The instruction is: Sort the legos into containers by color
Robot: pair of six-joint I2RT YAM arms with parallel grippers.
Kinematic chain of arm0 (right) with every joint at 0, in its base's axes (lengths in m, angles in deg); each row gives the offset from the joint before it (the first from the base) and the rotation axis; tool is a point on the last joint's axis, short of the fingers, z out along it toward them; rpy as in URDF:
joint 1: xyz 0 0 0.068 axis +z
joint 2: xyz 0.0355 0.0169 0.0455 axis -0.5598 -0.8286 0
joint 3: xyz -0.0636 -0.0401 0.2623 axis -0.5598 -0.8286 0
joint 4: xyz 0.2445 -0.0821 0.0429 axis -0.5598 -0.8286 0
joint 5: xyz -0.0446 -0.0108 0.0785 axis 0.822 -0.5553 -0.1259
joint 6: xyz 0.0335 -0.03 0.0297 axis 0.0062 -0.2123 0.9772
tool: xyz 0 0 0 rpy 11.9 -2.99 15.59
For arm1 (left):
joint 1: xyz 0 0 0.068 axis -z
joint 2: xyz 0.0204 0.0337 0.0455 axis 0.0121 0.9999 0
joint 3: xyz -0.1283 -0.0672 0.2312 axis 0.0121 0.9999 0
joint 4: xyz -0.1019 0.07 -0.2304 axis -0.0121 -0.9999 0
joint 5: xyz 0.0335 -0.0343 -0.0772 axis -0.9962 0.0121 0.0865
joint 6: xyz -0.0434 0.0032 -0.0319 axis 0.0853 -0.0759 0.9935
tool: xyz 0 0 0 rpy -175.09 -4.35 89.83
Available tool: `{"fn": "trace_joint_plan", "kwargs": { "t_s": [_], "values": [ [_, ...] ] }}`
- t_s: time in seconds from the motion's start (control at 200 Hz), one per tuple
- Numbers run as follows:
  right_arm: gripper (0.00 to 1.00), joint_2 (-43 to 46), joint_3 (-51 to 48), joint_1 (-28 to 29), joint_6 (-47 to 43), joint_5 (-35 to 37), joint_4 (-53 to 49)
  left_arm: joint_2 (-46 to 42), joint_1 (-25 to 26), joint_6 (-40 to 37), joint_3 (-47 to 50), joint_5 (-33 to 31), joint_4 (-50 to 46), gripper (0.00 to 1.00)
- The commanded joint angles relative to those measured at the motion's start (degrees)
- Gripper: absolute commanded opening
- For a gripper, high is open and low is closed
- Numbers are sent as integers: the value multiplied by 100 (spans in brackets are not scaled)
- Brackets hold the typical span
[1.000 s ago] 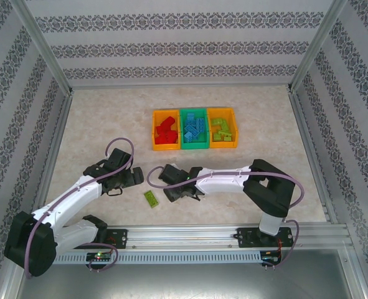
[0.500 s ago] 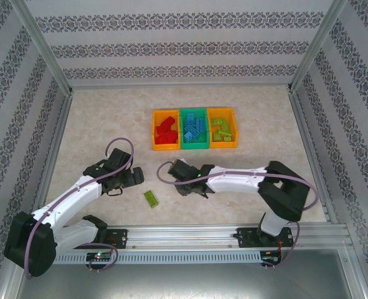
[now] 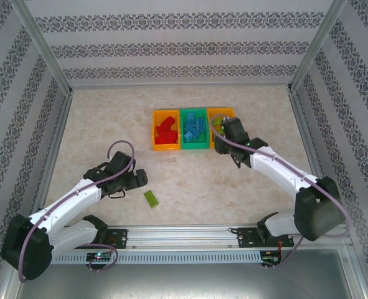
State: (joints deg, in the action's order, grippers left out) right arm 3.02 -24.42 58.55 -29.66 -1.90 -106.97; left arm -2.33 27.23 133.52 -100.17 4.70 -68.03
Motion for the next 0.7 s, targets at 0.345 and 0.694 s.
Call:
{"fn": "trace_joint_plan", "kwargs": {
  "t_s": [0.345, 0.694],
  "values": [
    [38, -2406, 1941, -956, -412, -548, -95, 382, 1066, 1292, 36, 15, -90, 100],
    [74, -1982, 1584, -973, -256, -579, 238, 1186, 1680, 1884, -201, 280, 202, 100]
  ]
}}
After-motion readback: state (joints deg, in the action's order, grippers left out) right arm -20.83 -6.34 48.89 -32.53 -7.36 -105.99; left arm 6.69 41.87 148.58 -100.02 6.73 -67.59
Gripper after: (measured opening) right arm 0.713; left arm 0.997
